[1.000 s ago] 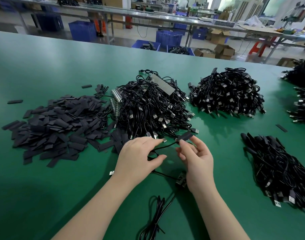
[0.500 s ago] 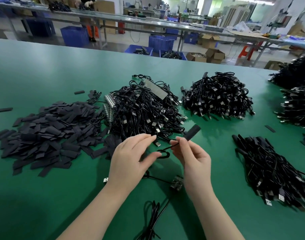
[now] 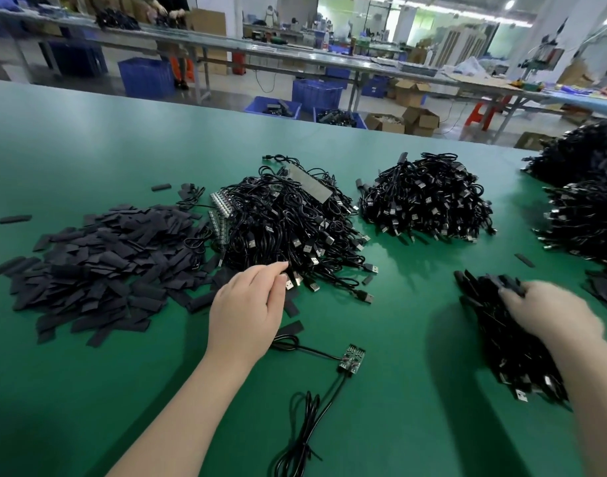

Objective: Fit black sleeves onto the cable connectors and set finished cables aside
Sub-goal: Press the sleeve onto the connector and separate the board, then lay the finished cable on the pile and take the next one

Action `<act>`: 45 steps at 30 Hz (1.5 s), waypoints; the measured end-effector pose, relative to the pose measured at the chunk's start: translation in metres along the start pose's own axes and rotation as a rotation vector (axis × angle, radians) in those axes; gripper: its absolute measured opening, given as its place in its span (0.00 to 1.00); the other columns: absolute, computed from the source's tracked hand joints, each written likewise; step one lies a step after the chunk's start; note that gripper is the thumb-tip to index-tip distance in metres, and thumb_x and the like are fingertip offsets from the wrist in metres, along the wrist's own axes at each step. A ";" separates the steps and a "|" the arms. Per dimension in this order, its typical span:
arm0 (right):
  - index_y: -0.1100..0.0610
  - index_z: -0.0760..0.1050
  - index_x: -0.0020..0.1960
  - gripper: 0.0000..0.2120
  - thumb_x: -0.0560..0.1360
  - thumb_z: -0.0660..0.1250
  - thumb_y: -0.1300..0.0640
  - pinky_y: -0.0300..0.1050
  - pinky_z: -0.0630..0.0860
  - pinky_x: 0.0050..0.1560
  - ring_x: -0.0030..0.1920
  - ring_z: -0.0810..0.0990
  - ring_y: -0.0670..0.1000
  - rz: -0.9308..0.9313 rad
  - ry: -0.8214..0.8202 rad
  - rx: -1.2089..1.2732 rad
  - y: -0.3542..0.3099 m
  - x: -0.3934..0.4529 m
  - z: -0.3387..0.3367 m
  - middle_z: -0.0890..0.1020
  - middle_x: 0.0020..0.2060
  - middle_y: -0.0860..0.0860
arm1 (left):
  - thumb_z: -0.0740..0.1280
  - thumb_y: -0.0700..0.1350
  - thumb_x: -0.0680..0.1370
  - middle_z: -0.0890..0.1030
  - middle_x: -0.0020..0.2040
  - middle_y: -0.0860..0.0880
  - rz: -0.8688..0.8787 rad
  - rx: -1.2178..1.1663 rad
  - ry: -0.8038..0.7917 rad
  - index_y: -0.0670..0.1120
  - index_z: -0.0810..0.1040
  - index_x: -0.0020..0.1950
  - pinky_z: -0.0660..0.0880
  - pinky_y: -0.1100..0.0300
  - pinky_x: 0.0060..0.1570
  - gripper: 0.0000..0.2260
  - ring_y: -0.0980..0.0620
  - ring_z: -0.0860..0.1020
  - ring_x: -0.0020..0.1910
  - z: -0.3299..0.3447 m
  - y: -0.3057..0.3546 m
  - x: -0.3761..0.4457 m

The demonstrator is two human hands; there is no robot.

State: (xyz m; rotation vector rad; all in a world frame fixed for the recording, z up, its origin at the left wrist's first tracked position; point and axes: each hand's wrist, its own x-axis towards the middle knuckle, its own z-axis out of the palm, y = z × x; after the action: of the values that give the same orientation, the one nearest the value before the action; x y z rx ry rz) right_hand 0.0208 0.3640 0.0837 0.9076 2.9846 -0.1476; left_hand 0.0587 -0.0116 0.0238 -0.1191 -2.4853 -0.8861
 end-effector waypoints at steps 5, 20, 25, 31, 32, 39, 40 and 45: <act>0.54 0.67 0.72 0.25 0.83 0.50 0.41 0.59 0.64 0.69 0.73 0.62 0.62 0.020 0.040 -0.104 0.004 0.002 0.044 0.68 0.73 0.57 | 0.60 0.49 0.82 0.82 0.47 0.55 0.001 0.087 -0.041 0.50 0.82 0.56 0.75 0.55 0.42 0.12 0.52 0.79 0.47 -0.004 -0.009 0.004; 0.41 0.69 0.68 0.31 0.69 0.69 0.31 0.41 0.72 0.57 0.60 0.71 0.45 -0.713 -0.329 0.194 -0.087 -0.146 0.067 0.68 0.55 0.42 | 0.69 0.65 0.71 0.78 0.51 0.59 0.282 0.043 -0.616 0.59 0.82 0.55 0.72 0.59 0.53 0.17 0.62 0.74 0.52 0.013 -0.009 -0.002; 0.43 0.71 0.52 0.20 0.67 0.78 0.48 0.35 0.71 0.44 0.42 0.74 0.41 -0.670 -0.348 0.427 -0.097 -0.141 0.069 0.74 0.50 0.41 | 0.67 0.62 0.75 0.78 0.47 0.59 0.267 0.090 -0.558 0.59 0.82 0.51 0.74 0.59 0.49 0.11 0.61 0.73 0.52 0.017 -0.011 -0.004; 0.48 0.80 0.48 0.13 0.70 0.76 0.64 0.40 0.76 0.39 0.33 0.77 0.45 -0.469 -0.322 1.127 -0.122 -0.125 0.063 0.79 0.31 0.41 | 0.63 0.60 0.78 0.77 0.44 0.59 0.185 0.092 -0.422 0.59 0.81 0.51 0.74 0.61 0.43 0.10 0.61 0.73 0.46 0.016 -0.012 -0.003; 0.49 0.81 0.47 0.12 0.70 0.76 0.64 0.41 0.76 0.39 0.33 0.77 0.45 -0.449 -0.316 1.210 -0.128 -0.122 0.062 0.78 0.30 0.41 | 0.63 0.60 0.78 0.76 0.42 0.58 0.163 0.055 -0.393 0.58 0.81 0.49 0.73 0.61 0.41 0.10 0.60 0.73 0.43 0.015 -0.011 -0.003; 0.52 0.83 0.49 0.08 0.72 0.75 0.62 0.40 0.78 0.41 0.35 0.76 0.46 -0.283 -0.457 1.609 -0.160 -0.120 0.073 0.80 0.33 0.47 | 0.67 0.54 0.78 0.83 0.38 0.54 -0.276 -0.694 -0.431 0.60 0.82 0.45 0.73 0.63 0.24 0.04 0.52 0.82 0.29 0.008 0.000 0.001; 0.52 0.84 0.49 0.08 0.72 0.75 0.62 0.40 0.79 0.41 0.35 0.77 0.46 -0.285 -0.468 1.600 -0.161 -0.122 0.078 0.81 0.34 0.48 | 0.68 0.53 0.78 0.82 0.38 0.55 -0.306 -0.685 -0.412 0.59 0.82 0.46 0.74 0.62 0.25 0.04 0.52 0.82 0.30 0.010 -0.001 0.000; 0.47 0.86 0.47 0.08 0.74 0.74 0.59 0.42 0.77 0.42 0.35 0.77 0.47 -0.355 -0.481 1.522 -0.157 -0.132 0.093 0.83 0.34 0.48 | 0.72 0.50 0.75 0.81 0.41 0.62 -0.277 -0.530 -0.277 0.57 0.82 0.52 0.72 0.72 0.36 0.07 0.63 0.76 0.31 0.016 -0.007 0.000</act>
State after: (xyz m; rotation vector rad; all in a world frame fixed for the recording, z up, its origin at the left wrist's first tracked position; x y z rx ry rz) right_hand 0.0420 0.1520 0.0109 0.1363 2.0822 -2.3313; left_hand 0.0500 -0.0078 0.0092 -0.0796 -2.4829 -1.7388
